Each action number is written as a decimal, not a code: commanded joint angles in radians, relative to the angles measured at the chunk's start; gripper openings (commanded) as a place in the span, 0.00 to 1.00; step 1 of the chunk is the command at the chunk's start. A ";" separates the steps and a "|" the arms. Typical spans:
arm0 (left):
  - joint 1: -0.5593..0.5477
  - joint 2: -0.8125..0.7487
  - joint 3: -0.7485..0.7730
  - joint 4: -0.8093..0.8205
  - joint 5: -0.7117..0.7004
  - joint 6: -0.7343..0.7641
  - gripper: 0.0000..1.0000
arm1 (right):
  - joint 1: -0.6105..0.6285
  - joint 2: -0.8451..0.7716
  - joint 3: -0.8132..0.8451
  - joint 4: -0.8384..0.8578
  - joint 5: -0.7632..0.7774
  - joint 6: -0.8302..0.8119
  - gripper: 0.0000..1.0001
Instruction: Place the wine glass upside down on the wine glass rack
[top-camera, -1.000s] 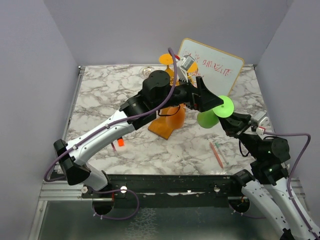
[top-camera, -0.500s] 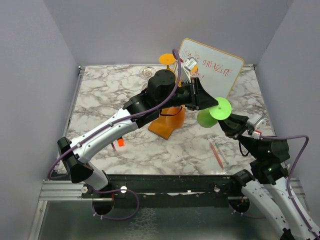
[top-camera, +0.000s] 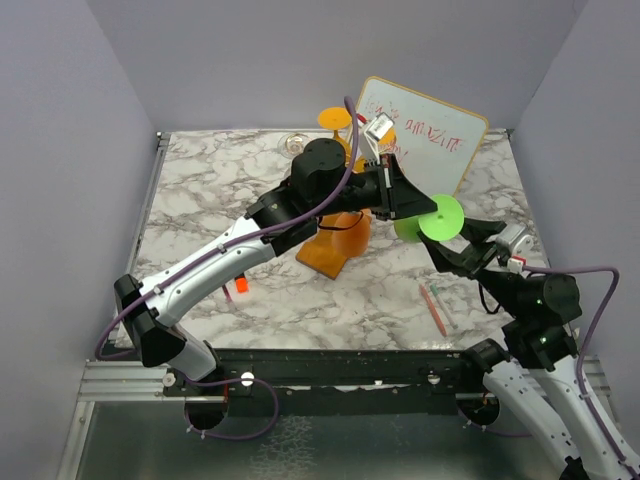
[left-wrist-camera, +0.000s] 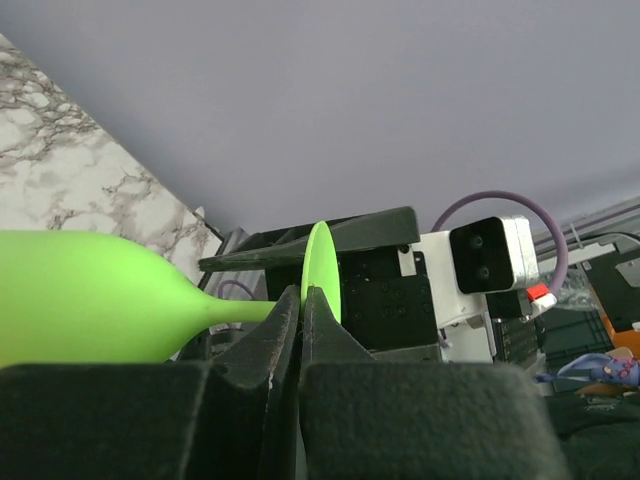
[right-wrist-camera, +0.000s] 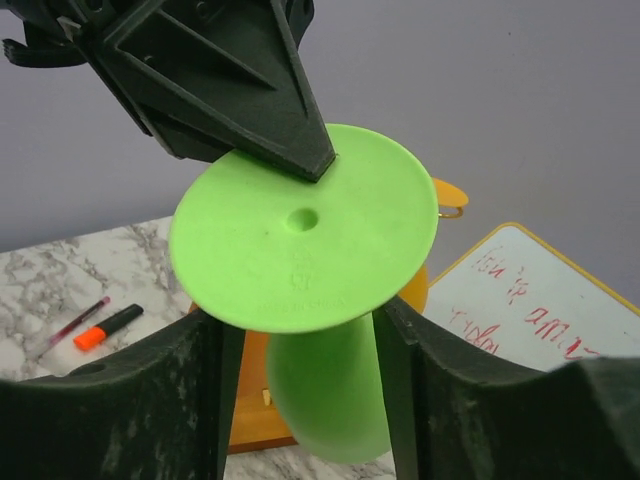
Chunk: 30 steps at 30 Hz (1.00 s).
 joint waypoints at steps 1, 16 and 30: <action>0.037 -0.052 -0.015 0.033 -0.058 -0.003 0.00 | 0.000 -0.015 0.086 -0.130 -0.027 0.025 0.59; 0.141 0.026 -0.004 0.150 0.064 -0.190 0.00 | -0.001 -0.004 0.235 -0.270 0.077 0.413 0.62; 0.174 0.188 0.122 0.126 0.089 -0.264 0.00 | 0.000 -0.058 0.235 -0.263 0.154 0.423 0.62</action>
